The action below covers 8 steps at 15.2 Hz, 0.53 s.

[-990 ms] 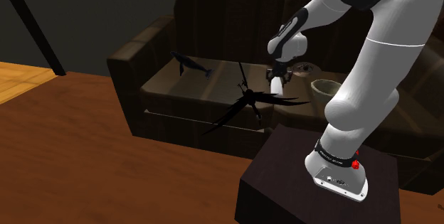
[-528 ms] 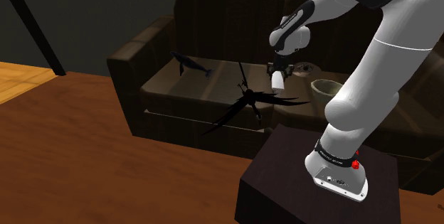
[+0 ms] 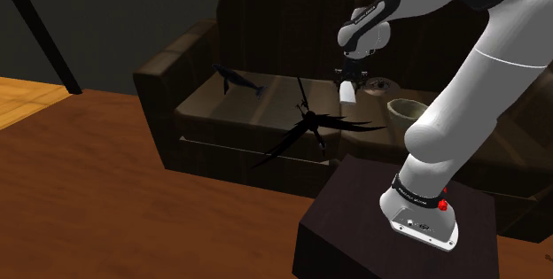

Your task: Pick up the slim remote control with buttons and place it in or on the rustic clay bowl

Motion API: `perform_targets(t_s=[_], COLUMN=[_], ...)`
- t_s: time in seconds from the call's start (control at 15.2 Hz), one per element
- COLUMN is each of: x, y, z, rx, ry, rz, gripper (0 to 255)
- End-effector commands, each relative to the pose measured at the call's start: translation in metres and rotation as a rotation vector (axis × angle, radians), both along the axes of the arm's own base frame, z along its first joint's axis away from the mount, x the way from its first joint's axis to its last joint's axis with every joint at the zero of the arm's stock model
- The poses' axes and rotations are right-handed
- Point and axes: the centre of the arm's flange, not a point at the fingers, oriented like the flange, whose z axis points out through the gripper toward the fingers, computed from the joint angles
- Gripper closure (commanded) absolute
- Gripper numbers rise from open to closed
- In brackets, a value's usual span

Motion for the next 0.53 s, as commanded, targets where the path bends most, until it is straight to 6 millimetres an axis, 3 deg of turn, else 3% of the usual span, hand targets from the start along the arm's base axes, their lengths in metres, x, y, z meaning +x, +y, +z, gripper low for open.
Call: perform_targets(t_s=[0.0, 0.46], x=[-0.002, -0.002], y=[0.000, 0.000], z=[0.011, 0.048], rx=[0.000, 0.000], ry=[0.000, 0.000], rz=[0.000, 0.000], gripper=[255, 255])
